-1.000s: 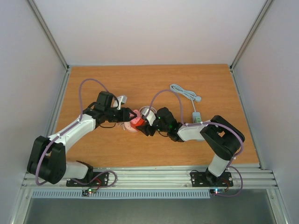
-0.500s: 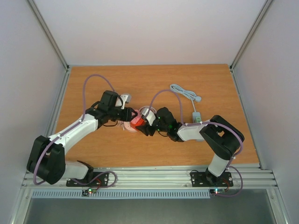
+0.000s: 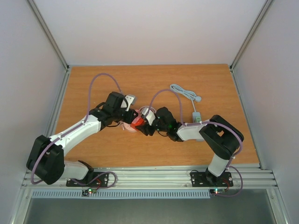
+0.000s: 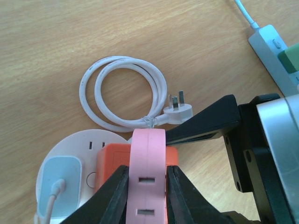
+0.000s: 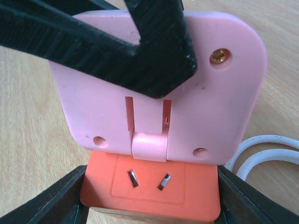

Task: Pull the plug off the socket

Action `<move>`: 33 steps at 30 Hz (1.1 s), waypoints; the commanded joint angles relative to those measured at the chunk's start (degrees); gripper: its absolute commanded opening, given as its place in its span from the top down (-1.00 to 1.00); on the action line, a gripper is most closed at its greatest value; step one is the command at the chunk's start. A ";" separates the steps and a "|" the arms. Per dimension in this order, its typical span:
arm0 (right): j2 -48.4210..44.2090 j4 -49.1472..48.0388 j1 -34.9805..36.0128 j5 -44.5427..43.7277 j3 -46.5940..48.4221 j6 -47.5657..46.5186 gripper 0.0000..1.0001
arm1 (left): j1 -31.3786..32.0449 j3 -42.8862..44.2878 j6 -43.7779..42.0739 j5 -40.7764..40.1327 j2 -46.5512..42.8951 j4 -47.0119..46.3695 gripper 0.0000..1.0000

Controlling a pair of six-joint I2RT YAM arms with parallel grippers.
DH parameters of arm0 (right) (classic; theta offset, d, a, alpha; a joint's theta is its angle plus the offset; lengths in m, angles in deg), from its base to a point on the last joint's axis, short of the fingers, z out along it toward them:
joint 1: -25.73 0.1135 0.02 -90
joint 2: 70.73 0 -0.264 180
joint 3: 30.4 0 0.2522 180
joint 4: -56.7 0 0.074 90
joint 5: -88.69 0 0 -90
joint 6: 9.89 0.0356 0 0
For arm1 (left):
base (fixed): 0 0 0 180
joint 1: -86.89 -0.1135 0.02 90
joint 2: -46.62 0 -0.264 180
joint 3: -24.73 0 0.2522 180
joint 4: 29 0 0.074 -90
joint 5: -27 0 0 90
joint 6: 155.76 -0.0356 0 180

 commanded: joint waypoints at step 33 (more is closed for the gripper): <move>5.37 -3.41 1.18 -1.59 3.89 1.39 0.01 | 0.30 5.15 -2.44 -2.72 -1.86 0.08 0.92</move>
